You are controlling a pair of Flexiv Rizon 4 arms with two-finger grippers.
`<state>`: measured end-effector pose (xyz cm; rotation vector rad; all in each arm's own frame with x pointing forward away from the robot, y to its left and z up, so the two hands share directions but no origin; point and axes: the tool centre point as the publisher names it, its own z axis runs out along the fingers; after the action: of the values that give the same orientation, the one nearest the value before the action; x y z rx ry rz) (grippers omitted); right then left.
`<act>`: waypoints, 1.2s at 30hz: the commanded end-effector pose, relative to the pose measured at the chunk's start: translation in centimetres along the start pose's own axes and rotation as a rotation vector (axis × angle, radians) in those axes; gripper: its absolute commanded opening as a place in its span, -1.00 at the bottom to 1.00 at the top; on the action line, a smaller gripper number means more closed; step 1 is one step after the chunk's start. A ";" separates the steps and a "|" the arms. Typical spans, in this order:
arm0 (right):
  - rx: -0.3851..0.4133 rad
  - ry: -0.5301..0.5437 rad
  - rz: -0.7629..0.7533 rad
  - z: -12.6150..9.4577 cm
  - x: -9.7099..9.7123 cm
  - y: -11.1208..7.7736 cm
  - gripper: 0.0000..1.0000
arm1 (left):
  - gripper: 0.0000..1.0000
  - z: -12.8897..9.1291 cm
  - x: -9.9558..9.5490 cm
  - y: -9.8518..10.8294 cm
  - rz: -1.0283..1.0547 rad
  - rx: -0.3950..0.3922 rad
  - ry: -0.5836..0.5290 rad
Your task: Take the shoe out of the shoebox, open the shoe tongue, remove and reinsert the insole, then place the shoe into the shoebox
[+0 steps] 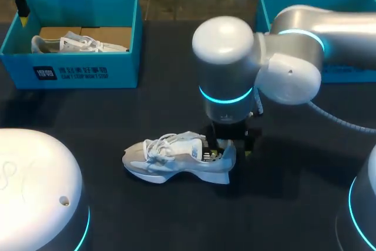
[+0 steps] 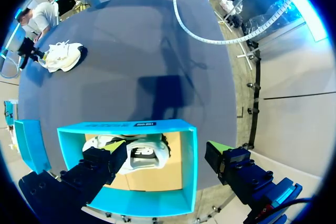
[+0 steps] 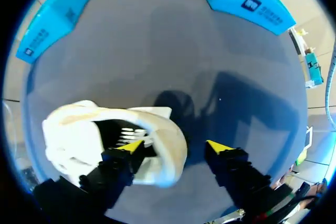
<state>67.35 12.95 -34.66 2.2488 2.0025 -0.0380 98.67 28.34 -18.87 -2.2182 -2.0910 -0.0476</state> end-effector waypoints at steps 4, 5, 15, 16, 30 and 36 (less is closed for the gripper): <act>-0.048 0.353 -0.128 -6.6 -3.8 0.5 1.00 | 1.00 0.0 0.0 -0.1 0.001 -0.002 0.002; -0.048 0.353 -0.128 -6.6 -3.8 0.5 1.00 | 1.00 0.0 0.0 -0.1 0.001 -0.002 0.002; -0.084 0.375 -0.143 -5.7 -4.4 0.6 1.00 | 1.00 0.0 0.0 -0.1 0.001 -0.002 0.002; -0.081 0.421 -0.145 -5.3 -5.0 0.7 1.00 | 1.00 0.0 0.0 -0.1 0.001 -0.002 0.002; -0.624 0.941 -0.648 -4.9 -10.9 -0.3 1.00 | 1.00 0.0 0.0 -0.1 0.001 -0.002 0.002; -0.608 0.942 -0.655 -4.6 -10.9 0.0 1.00 | 1.00 0.0 0.0 -0.1 0.001 -0.002 0.002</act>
<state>66.67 4.64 -28.36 1.6439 2.3154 0.5537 98.67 28.33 -18.87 -2.2183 -2.0908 -0.0477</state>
